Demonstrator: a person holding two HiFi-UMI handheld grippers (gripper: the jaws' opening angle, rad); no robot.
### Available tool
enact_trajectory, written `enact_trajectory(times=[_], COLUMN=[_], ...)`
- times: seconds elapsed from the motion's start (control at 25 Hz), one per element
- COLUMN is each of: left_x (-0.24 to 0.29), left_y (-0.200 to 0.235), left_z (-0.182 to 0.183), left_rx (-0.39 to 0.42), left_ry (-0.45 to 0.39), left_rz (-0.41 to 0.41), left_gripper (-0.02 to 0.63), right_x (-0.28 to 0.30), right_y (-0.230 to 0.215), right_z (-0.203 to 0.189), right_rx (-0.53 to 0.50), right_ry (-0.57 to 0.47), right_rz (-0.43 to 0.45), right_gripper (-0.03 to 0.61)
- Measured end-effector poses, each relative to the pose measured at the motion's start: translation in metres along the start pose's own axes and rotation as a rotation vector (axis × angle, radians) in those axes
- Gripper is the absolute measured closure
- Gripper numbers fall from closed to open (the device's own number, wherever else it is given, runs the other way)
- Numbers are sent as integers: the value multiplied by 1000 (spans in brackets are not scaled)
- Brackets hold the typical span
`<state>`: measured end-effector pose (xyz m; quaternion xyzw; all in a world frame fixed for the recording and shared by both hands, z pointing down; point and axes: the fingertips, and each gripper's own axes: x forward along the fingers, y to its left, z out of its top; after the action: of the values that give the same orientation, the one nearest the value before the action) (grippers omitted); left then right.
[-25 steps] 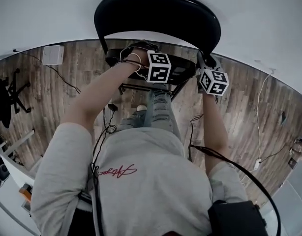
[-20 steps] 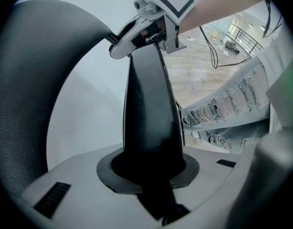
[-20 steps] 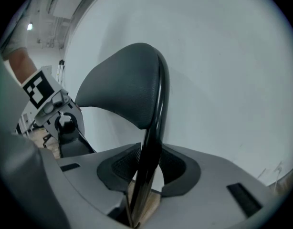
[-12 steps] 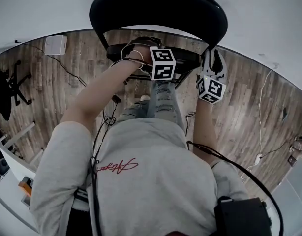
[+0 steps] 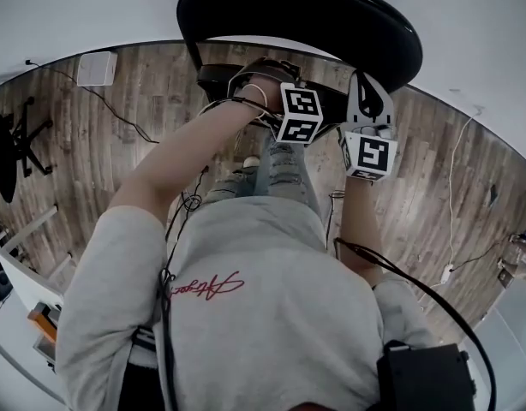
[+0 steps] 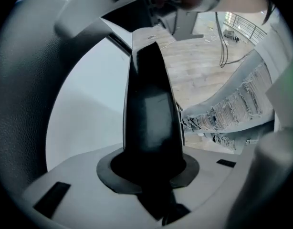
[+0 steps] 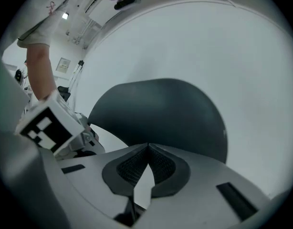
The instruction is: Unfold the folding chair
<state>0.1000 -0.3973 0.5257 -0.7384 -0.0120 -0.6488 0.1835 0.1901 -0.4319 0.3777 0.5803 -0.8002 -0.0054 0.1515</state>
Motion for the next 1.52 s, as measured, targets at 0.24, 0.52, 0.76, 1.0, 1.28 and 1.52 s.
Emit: enact_trajectory(times=[0.24, 0.52, 0.76, 1.0, 1.28, 1.52], left_x=[-11, -24, -33, -43, -42, -42], left_y=[-12, -38, -56, -80, -105, -109], left_z=[7, 6, 8, 11, 14, 19], left_rx=[29, 28, 26, 30, 19, -10], left_ry=[-12, -23, -31, -43, -98, -96], left_rz=[63, 170, 208, 270, 479, 512], left_gripper=[492, 492, 491, 491, 469, 476], right_x=[5, -29, -72, -97, -104, -96], right_y=[-4, -7, -57, -55, 81, 121], right_z=[-4, -10, -35, -100, -45, -69], right_rx=[-19, 69, 18, 177, -36, -323], right_ry=[60, 72, 138, 163, 55, 154], right_rz=[-17, -99, -158, -203, 98, 171], right_gripper=[563, 563, 563, 551, 543, 563])
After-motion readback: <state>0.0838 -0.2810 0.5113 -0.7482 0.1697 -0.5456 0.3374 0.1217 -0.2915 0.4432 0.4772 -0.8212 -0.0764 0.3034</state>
